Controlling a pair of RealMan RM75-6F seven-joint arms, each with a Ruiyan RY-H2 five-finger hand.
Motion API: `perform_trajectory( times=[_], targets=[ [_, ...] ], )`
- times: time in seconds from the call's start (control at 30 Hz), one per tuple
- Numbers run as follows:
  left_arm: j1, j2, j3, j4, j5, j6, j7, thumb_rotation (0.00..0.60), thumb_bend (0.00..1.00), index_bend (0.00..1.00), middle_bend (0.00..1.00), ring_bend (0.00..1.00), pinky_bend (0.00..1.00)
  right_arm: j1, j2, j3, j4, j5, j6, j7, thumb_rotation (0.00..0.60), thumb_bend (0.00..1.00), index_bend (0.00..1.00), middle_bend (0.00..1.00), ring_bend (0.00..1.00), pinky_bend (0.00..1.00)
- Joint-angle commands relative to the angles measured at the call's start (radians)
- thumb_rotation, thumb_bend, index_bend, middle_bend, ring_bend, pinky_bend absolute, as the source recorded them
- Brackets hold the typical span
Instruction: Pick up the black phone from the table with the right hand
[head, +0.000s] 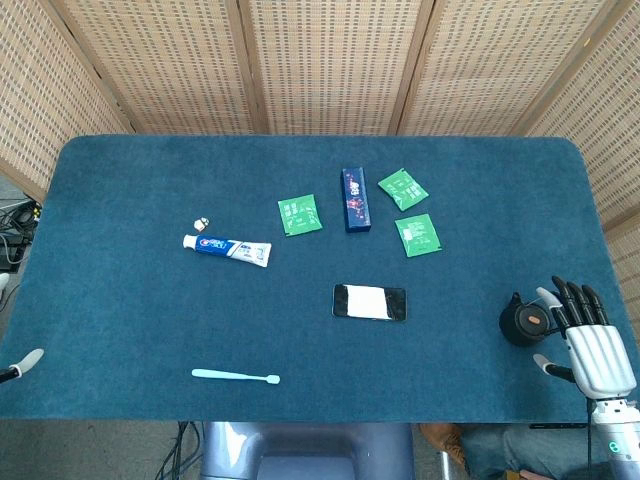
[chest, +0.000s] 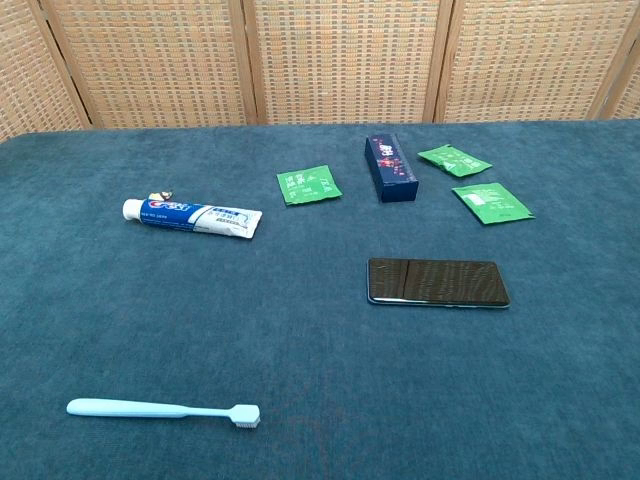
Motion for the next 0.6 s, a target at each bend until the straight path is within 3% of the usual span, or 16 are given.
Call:
perform_trajectory(
  times=[0.03, 0.3, 0.47, 0.6],
  targets=[
    [0.0, -0.002, 0.0, 0.001, 0.0, -0.003, 0.003, 0.6, 0.0, 0.0, 0.0, 0.0, 0.0, -0.005, -0.006, 0.008, 0.006, -0.004, -0.013, -0.007, 0.6, 0.0, 0.0, 0.0, 0.0, 0.0],
    [-0.01, -0.008, -0.007, -0.002, -0.012, -0.021, 0.02, 0.6, 0.0, 0.0, 0.0, 0.0, 0.0, 0.063, -0.008, 0.044, -0.044, -0.022, -0.127, -0.066, 0.6, 0.0, 0.0, 0.0, 0.0, 0.0],
    [-0.026, -0.012, -0.018, -0.008, -0.033, -0.05, 0.043, 0.6, 0.0, 0.0, 0.0, 0.0, 0.0, 0.195, 0.004, 0.115, -0.136, 0.028, -0.315, -0.153, 0.6, 0.0, 0.0, 0.0, 0.0, 0.0],
    [-0.045, -0.018, -0.026, -0.009, -0.053, -0.087, 0.062, 0.6, 0.0, 0.0, 0.0, 0.0, 0.0, 0.315, 0.019, 0.177, -0.266, 0.172, -0.543, -0.174, 0.6, 0.0, 0.0, 0.0, 0.0, 0.0]
  ],
)
